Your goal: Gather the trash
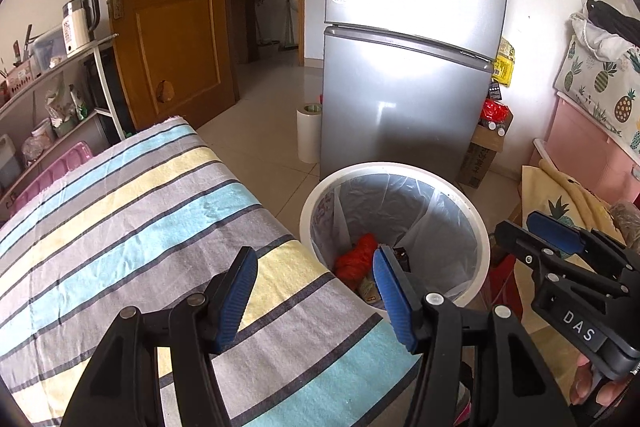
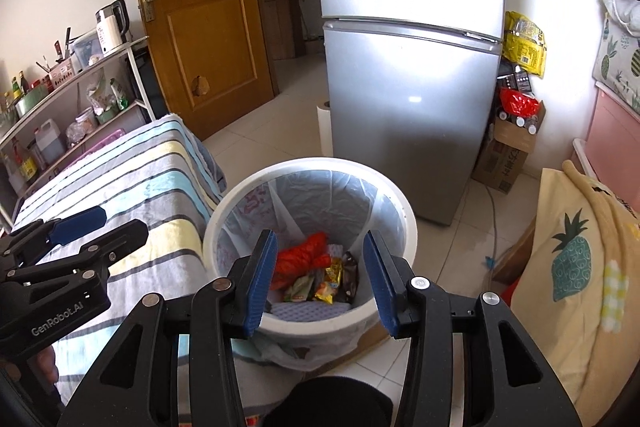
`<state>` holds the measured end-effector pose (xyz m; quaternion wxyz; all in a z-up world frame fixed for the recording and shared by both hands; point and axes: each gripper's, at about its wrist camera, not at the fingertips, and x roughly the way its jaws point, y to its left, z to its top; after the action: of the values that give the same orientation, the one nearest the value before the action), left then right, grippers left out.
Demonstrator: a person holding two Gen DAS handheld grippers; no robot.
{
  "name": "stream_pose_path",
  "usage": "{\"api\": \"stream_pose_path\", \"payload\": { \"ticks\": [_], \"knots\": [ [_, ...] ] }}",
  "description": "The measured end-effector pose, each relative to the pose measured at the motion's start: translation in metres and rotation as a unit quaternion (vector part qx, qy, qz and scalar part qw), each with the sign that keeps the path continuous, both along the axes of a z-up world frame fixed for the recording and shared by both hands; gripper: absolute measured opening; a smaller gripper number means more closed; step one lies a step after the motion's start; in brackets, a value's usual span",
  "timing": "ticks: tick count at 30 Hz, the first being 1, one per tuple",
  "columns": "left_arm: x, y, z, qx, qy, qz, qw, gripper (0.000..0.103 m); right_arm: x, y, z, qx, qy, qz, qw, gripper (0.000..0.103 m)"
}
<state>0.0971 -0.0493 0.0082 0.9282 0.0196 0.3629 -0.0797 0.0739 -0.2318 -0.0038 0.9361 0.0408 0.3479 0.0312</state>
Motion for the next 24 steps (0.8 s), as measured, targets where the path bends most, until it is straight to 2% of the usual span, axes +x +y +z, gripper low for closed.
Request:
{"api": "stream_pose_path", "payload": {
  "ticks": [11, 24],
  "knots": [
    [-0.04, 0.004, 0.01, 0.014, -0.036, 0.007, 0.9992, 0.06, -0.033, 0.007, 0.008, -0.002, -0.029, 0.001, 1.0, 0.046],
    [-0.055, 0.006, 0.009, 0.007, -0.035, 0.009, 0.9993, 0.06, -0.046, 0.011, 0.005, 0.002, -0.032, 0.008, 0.999, 0.046]
  ]
}}
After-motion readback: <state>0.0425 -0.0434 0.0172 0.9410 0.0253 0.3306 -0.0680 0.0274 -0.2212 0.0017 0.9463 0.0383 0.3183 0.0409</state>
